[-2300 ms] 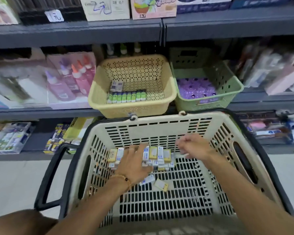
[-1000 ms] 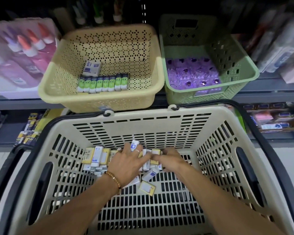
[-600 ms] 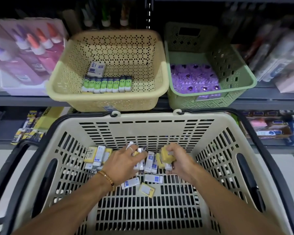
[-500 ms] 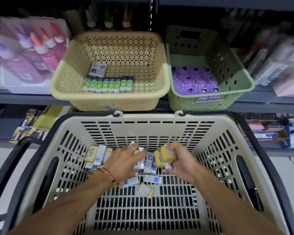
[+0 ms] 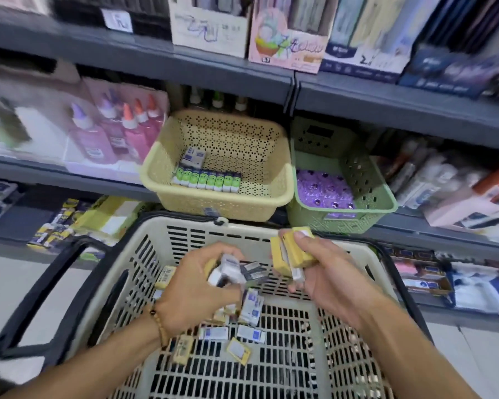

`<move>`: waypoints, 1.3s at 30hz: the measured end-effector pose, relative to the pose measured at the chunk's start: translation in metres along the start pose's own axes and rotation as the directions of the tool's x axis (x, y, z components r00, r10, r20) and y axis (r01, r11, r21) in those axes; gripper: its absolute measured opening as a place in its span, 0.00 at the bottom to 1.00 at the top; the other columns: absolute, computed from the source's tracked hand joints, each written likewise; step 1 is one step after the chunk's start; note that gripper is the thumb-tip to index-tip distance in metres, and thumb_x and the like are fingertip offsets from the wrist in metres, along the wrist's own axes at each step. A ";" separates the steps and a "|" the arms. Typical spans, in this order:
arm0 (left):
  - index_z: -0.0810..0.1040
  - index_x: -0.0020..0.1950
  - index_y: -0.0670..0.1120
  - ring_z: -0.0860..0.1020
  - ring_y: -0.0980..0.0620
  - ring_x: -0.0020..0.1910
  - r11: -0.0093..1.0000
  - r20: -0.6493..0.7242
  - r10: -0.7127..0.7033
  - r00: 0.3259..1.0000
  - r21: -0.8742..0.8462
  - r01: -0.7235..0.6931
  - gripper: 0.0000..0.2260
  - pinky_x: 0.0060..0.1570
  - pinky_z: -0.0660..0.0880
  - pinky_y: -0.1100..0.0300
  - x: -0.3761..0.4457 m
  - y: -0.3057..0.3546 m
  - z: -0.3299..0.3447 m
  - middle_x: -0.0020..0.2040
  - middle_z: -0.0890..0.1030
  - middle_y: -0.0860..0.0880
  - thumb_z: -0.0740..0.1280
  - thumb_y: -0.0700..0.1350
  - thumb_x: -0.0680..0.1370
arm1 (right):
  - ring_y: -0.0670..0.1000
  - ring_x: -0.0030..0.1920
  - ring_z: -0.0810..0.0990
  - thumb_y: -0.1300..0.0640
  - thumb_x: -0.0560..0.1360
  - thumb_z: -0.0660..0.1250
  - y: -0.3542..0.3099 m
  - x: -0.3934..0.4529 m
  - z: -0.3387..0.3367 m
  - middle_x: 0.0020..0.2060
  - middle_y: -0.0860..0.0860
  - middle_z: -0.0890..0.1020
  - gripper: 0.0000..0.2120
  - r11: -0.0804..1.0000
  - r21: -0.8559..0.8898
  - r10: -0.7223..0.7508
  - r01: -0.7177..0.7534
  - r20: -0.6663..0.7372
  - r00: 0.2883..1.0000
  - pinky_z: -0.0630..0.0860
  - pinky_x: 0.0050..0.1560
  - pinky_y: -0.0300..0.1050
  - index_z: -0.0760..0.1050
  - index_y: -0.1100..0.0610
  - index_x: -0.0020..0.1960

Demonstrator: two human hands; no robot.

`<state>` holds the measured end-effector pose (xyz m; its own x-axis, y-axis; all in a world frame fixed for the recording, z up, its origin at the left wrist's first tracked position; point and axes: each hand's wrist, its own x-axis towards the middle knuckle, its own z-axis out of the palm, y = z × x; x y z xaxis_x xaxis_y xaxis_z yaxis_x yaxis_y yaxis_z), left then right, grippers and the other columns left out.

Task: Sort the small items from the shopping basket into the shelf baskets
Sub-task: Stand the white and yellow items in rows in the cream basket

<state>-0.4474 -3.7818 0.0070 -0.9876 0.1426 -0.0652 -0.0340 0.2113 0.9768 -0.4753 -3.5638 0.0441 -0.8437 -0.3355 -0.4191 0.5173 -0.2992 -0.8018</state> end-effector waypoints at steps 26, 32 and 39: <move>0.82 0.43 0.51 0.77 0.55 0.32 0.898 -0.492 0.016 0.870 -0.376 -0.229 0.16 0.32 0.78 0.59 0.063 0.070 -0.144 0.34 0.81 0.52 0.75 0.31 0.66 | 0.47 0.50 0.80 0.48 0.76 0.69 -0.070 0.168 0.098 0.49 0.48 0.83 0.10 0.478 -0.865 0.014 -0.155 -0.168 0.986 0.74 0.49 0.43 0.78 0.55 0.47; 0.83 0.43 0.51 0.80 0.52 0.34 0.879 -0.468 -0.030 0.883 -0.433 -0.199 0.16 0.34 0.81 0.59 0.066 0.073 -0.142 0.35 0.83 0.51 0.75 0.31 0.66 | 0.52 0.41 0.84 0.66 0.80 0.61 -0.075 0.169 0.092 0.46 0.57 0.82 0.09 0.560 -0.818 -0.067 -0.129 -0.199 0.978 0.79 0.37 0.43 0.78 0.56 0.48; 0.83 0.43 0.50 0.81 0.49 0.33 0.841 -0.434 -0.089 0.897 -0.514 -0.165 0.14 0.36 0.80 0.54 0.069 0.068 -0.142 0.39 0.83 0.44 0.73 0.30 0.68 | 0.51 0.46 0.82 0.67 0.74 0.69 -0.090 0.217 0.103 0.41 0.48 0.86 0.15 0.680 -0.733 -0.368 0.032 -0.303 0.879 0.79 0.42 0.44 0.81 0.51 0.34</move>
<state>-0.5399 -3.8952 0.0982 -0.9490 -0.3101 -0.0572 0.0557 -0.3432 0.9376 -0.6902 -3.7023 0.0691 -0.9755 0.0859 -0.2026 0.2196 0.4401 -0.8707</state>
